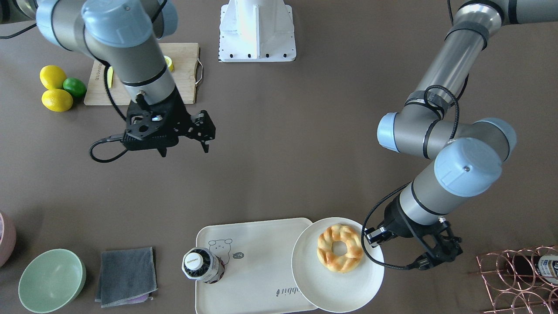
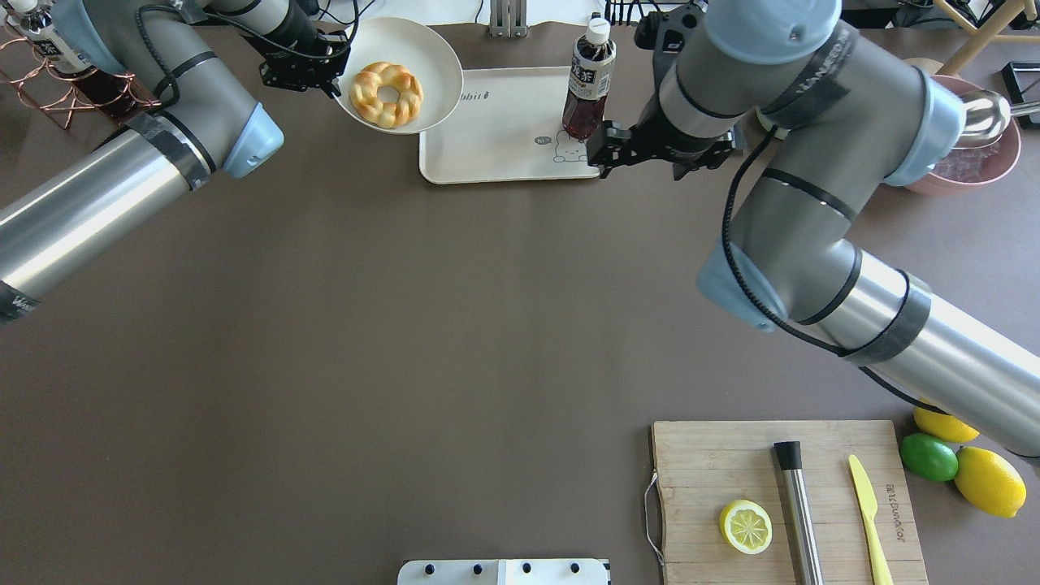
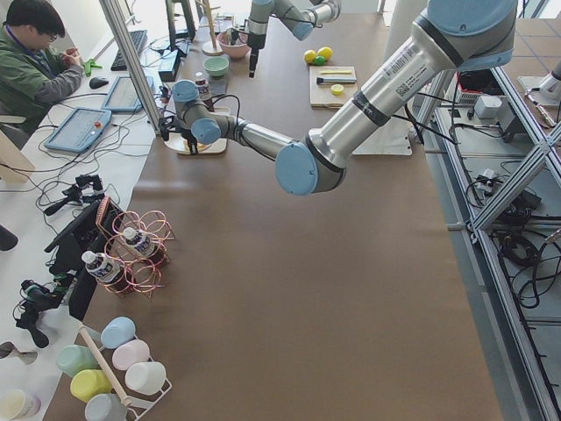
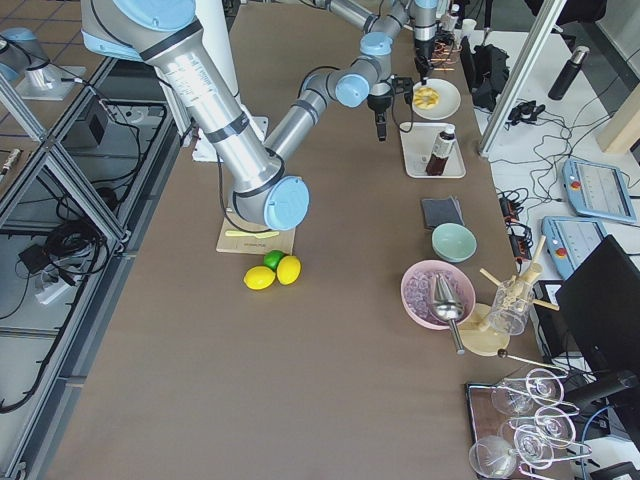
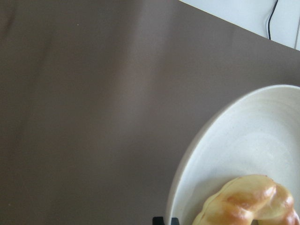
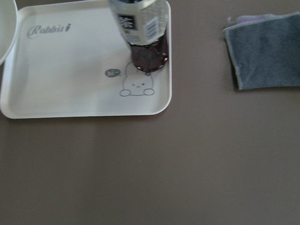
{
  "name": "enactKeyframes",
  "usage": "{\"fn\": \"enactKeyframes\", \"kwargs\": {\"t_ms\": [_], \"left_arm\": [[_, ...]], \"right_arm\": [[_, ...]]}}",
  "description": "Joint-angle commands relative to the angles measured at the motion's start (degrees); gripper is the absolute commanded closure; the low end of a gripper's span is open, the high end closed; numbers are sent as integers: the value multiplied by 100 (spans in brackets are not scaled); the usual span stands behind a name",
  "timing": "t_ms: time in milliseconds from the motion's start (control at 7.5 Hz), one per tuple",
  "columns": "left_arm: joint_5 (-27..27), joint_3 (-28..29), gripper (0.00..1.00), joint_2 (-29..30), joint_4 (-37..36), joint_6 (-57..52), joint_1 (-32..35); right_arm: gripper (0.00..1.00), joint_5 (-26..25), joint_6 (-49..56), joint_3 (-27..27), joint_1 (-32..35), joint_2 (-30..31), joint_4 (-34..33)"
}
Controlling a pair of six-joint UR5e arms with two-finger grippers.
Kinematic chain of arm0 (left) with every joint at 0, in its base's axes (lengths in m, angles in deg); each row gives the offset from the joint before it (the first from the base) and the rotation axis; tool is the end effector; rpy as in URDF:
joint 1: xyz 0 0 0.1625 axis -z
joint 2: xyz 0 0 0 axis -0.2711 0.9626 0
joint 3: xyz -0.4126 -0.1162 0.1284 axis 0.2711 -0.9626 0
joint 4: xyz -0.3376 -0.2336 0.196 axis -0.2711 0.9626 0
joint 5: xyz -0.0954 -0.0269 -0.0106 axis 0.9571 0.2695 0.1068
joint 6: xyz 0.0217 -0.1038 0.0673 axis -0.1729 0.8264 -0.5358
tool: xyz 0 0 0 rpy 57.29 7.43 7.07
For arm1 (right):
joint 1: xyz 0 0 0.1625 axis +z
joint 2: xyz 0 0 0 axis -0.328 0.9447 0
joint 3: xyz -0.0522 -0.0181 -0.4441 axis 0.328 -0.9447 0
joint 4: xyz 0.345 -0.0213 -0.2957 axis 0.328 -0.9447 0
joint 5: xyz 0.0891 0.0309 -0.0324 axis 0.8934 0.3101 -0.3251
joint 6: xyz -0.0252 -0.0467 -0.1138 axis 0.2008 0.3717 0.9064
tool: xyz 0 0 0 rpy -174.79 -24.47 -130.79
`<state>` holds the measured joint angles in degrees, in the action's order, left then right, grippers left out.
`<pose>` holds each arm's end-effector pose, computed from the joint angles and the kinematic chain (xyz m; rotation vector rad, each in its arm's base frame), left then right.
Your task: Place donut on tray
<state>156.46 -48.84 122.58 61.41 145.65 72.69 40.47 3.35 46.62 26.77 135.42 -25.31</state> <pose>0.4356 -0.7861 0.3176 0.0413 0.9704 -0.3811 -0.4370 -0.5697 0.1981 0.1993 -0.8742 0.0597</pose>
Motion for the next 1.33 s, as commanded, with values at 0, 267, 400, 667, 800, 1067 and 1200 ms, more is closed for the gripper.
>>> {"fn": "enactKeyframes", "kwargs": {"t_ms": [0, 267, 400, 667, 800, 1067, 1200], "left_arm": [[-589, 829, 100, 679, 59, 350, -378], [-862, 1357, 100, 944, 741, 753, -676], [-1080, 1429, 100, 1067, 771, 912, -843], [-1284, 1438, 100, 1138, 902, 1158, -1020], [-1346, 1430, 94, 1138, 982, 1185, -1029], [-1695, 1369, 2, 1129, 1000, 1142, -1055], [-1706, 1046, 2, 938, 982, 1133, -1021]], "right_arm": [[0, 677, 2456, 117, 1152, 1309, 56], [0, 1335, 3998, 82, 2005, 2032, 66], [0, 1390, 4779, -23, 2366, 2322, 48], [0, 2004, 5977, -418, 3148, 2727, 66], [0, 2014, 6513, -506, 3412, 2938, 66], [0, 2014, 7001, -586, 3704, 3203, 66], [0, 1997, 7019, -586, 3783, 3300, 74]]}}
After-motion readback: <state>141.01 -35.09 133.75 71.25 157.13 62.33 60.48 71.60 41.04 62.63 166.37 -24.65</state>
